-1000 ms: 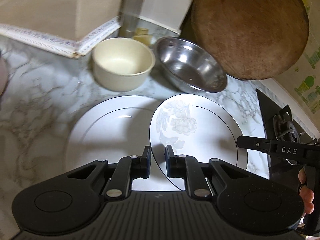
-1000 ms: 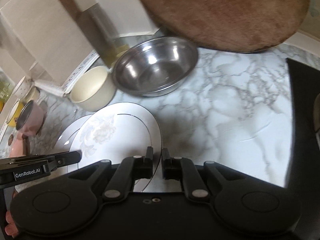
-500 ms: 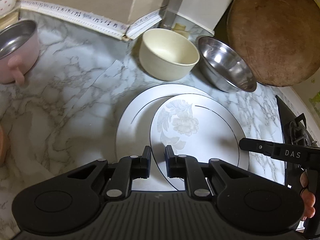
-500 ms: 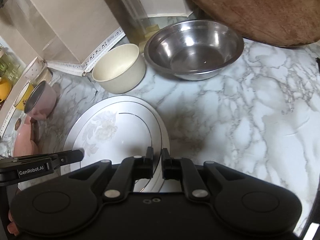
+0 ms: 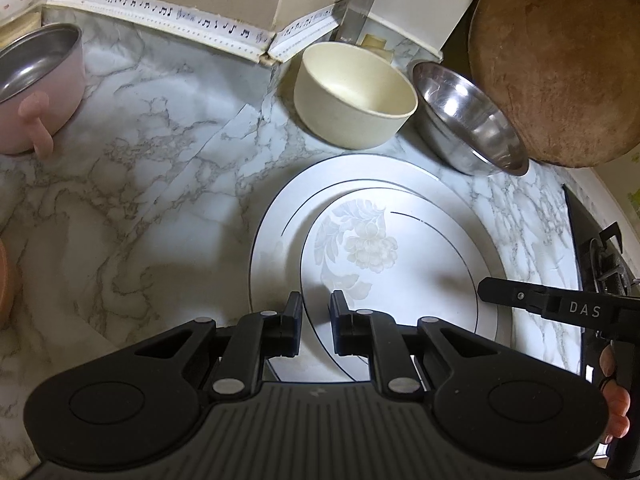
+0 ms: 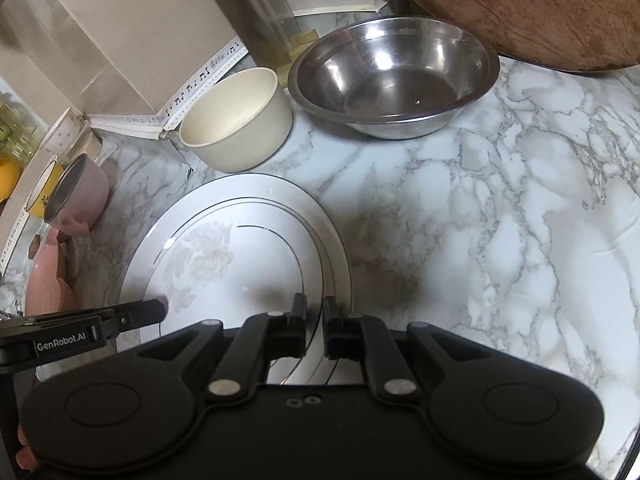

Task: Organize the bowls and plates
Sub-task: 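Lower the small floral plate onto the large plate and open both grippers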

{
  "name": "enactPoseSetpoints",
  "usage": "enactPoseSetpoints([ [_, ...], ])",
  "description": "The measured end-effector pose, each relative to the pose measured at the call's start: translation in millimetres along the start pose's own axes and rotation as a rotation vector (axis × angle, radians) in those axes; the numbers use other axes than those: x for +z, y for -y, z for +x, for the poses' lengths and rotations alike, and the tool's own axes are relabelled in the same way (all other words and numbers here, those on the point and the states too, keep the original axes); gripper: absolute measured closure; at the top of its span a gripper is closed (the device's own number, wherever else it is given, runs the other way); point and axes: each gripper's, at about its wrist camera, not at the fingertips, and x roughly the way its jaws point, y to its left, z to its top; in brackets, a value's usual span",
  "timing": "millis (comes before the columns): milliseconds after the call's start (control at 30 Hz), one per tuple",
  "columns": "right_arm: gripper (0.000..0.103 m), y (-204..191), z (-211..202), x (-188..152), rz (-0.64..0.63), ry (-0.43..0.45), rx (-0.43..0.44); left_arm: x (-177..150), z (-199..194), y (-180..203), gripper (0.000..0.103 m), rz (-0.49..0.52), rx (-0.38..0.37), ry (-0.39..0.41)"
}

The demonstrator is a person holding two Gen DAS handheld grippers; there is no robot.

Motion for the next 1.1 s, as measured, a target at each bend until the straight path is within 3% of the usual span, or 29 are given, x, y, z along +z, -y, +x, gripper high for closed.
enactPoseSetpoints([
  [1100, 0.095, 5.7, 4.3, -0.9, 0.012, -0.011, 0.041, 20.3, 1.4, -4.2, 0.09, 0.058, -0.047, -0.164],
])
